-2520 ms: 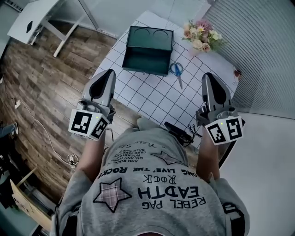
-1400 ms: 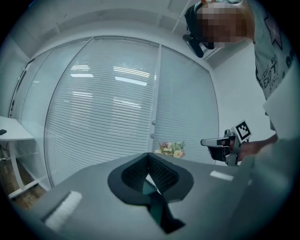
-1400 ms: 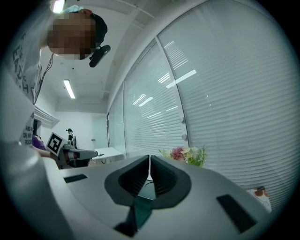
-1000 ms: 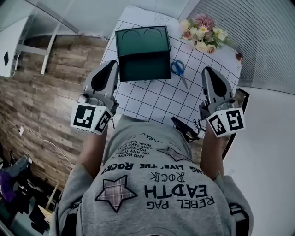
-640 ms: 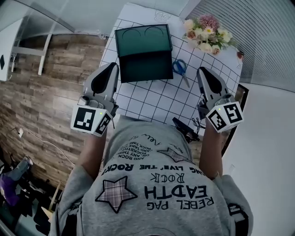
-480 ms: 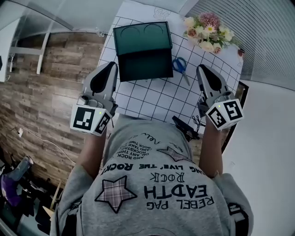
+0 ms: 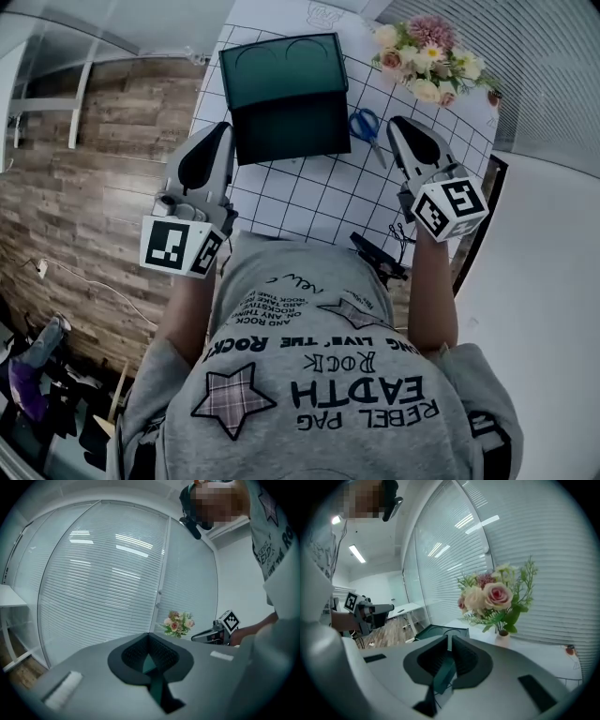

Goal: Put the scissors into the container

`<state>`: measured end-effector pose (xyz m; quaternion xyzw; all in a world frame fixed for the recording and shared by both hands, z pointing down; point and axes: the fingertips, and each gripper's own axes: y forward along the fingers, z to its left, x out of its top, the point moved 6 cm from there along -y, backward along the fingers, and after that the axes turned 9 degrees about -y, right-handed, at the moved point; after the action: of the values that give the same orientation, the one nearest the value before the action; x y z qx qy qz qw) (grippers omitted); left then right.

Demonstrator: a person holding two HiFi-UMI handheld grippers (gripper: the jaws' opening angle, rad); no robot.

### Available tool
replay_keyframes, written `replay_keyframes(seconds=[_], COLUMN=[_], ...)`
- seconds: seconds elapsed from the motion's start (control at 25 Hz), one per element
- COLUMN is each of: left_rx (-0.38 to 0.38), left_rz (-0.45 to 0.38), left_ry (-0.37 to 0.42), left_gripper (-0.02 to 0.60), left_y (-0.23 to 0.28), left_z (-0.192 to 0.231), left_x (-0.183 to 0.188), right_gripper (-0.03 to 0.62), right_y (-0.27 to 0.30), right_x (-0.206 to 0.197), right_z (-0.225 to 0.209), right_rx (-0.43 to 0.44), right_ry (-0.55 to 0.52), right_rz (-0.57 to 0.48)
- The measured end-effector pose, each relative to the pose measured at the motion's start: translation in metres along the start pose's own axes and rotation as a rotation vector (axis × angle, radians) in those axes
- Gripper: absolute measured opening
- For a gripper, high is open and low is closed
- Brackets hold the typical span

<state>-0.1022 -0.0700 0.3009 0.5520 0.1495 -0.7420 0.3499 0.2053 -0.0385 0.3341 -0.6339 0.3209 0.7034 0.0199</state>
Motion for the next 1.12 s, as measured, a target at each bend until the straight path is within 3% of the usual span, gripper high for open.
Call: replay_keyframes(seconds=[0.6,0.88,1.12], left_rx=[0.035,0.040,0.043], left_rz=[0.034,0.049,0.059], left_ry=[-0.017,-0.020,-0.023], left_gripper=[0.009,0.009,0.009], left_y=[-0.005,-0.004,-0.003], left_z=[0.008,0.008,0.006], left_x=[-0.015,-0.020,-0.024], right_gripper=[0.018,0.018,0.025], right_y=[0.053,0.074,0.089], right_x=[-0.074,-0.104,-0.122], right_z=[-0.021,-0.024,-0.026], right_rx=[0.036,0.061,0.095], right_ry=[0.016,-0.075,-0.079], right_rz=[0.213,0.357,0.417])
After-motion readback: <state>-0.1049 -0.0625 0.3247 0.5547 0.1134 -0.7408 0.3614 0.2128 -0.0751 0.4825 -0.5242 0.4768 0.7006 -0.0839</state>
